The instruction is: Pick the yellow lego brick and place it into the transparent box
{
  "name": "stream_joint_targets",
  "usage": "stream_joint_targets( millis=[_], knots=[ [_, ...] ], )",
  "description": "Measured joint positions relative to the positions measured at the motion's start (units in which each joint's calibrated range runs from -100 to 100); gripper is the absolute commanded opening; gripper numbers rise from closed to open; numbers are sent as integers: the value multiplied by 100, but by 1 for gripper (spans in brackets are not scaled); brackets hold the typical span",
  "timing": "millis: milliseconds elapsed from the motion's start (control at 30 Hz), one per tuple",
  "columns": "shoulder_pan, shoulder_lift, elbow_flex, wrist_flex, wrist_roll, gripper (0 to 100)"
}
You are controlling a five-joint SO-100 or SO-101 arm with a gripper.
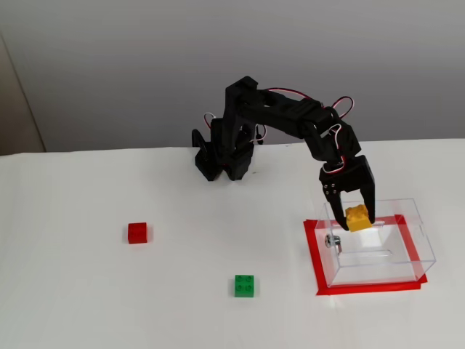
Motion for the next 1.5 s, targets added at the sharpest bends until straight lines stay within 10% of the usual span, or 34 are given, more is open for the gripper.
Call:
stream_joint_targets(
  millis=[800,1500],
  knots=[
    [-1667,626,415,0,1226,10],
    [-1015,693,415,0,1329,10]
  ],
)
